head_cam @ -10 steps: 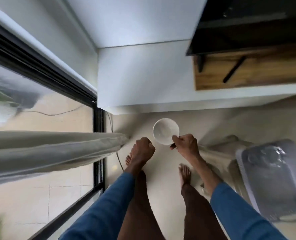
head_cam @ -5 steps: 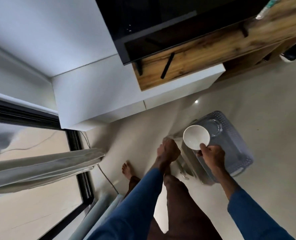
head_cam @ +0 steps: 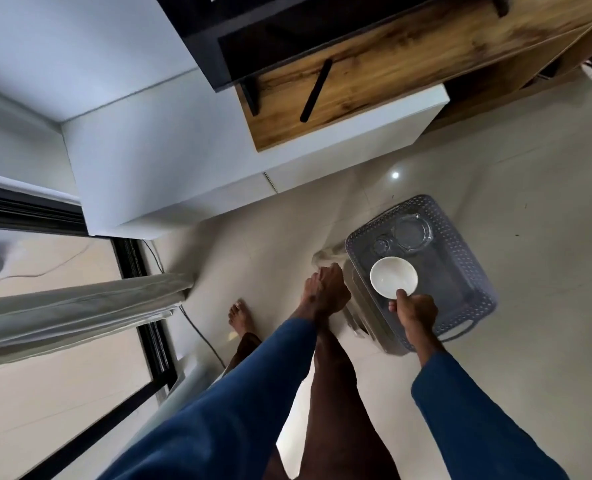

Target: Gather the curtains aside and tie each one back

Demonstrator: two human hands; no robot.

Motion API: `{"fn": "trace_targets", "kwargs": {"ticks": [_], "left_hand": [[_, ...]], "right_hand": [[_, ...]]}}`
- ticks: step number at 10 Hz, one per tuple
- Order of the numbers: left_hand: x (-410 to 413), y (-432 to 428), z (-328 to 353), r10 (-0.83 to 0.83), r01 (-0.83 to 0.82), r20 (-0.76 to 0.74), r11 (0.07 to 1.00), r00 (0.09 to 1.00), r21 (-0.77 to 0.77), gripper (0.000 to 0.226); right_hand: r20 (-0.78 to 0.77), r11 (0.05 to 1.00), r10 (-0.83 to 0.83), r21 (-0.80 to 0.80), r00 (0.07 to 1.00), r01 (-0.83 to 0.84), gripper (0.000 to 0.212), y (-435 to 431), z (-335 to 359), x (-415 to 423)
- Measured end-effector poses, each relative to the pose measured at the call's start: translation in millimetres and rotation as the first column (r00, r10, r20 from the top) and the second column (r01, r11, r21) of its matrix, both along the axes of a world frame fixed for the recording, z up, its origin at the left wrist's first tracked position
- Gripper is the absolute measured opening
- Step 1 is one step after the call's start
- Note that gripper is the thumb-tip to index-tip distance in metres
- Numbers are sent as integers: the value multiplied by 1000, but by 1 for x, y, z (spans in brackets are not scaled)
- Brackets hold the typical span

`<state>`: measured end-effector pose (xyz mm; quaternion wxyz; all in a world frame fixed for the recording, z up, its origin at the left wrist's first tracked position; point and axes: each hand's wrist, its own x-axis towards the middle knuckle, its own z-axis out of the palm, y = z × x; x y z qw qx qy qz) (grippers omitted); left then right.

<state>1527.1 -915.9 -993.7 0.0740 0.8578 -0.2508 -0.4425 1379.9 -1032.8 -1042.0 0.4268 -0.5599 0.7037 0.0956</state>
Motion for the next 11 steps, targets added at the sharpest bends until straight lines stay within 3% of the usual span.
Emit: {"fn": "trace_targets", "kwargs": {"ticks": [3, 6, 9, 11], "left_hand": [[-24, -16, -32, -151, 138, -73, 978, 986, -154, 73], [-32, -21, -39, -219, 212, -61, 971, 974, -109, 68], [-35, -13, -23, -129, 129, -3, 989, 992, -67, 50], [-26, 15, 10, -45, 48, 47, 997, 998, -59, 30]], "right_hand": [[-17, 990, -1, 141, 1000, 3, 41, -10, -48, -2], [2, 971, -113, 211, 994, 110, 39, -15, -57, -7], [62, 923, -260, 308, 964, 229, 34, -14, -33, -12], [87, 962, -210, 197, 974, 190, 26, 0, 13, -2]]}}
